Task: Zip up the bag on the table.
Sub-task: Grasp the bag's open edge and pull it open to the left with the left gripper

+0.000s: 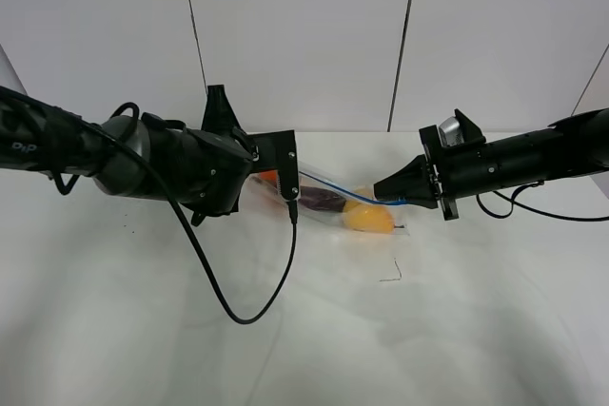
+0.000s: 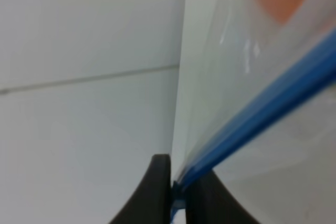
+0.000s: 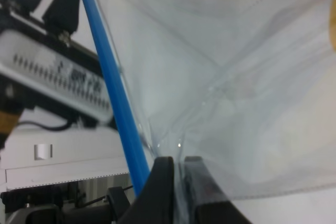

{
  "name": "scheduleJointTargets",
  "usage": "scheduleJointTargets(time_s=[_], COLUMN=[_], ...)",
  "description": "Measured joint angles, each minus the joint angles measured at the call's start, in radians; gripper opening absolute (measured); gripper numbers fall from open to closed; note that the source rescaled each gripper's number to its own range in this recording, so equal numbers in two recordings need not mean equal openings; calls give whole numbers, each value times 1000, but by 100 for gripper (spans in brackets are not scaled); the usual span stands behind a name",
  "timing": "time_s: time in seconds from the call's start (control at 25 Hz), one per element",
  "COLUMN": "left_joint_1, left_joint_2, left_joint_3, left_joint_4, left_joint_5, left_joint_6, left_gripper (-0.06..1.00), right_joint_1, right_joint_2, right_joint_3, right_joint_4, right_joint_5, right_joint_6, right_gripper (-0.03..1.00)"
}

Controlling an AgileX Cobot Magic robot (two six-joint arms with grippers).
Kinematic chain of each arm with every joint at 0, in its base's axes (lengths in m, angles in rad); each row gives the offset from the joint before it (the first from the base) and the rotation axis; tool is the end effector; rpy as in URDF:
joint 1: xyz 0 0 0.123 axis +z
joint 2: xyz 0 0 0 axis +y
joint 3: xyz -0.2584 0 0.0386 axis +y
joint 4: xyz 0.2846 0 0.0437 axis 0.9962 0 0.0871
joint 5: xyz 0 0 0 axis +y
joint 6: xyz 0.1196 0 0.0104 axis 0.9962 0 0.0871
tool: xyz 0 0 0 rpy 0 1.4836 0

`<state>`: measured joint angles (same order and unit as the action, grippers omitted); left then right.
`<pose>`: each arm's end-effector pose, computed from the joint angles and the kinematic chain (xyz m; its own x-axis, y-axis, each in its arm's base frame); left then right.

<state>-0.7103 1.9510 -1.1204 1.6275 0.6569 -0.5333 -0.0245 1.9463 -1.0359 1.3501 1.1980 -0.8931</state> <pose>0.3728 -0.2240 0.1067 -0.0714 0.9974 0.0107 0.5098 0.0273 0.8598 0.3541 0.1005 0.1026 -0.9895 0.0765 -0.1226 -0.0800 0.4162 0.9057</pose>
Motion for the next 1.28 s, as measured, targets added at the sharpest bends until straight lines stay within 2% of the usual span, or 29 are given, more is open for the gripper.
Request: scheduleJointTargets(time_s=[0.64,0.96,1.0,1.08,1.2,1.28], left_joint_1=[81,85,88,97,101,101], left_joint_2=[0,0,0,0,0,0], left_joint_3=[0,0,0,0,0,0], left_joint_4=[-4,-4,-8,-27,-54,-59], left_joint_5=[-41,-48,-35,1,32,48], left_joint_6=[0,-11,-12,-12,-13,-13], left_gripper=[0,3,7,24,57,74], right_joint_1=[0,0,0,-3,-3,-3], right_joint_2=[0,0,0,0,0,0], right_joint_3=[0,0,0,0,0,0], right_joint_4=[0,4,-5,-26,-30,-30], right_joint_5=[2,2,3,6,7,7], right_joint_6=[-6,-7,-11,-11,-15,-15], right_gripper=[0,0,0,0,0,0])
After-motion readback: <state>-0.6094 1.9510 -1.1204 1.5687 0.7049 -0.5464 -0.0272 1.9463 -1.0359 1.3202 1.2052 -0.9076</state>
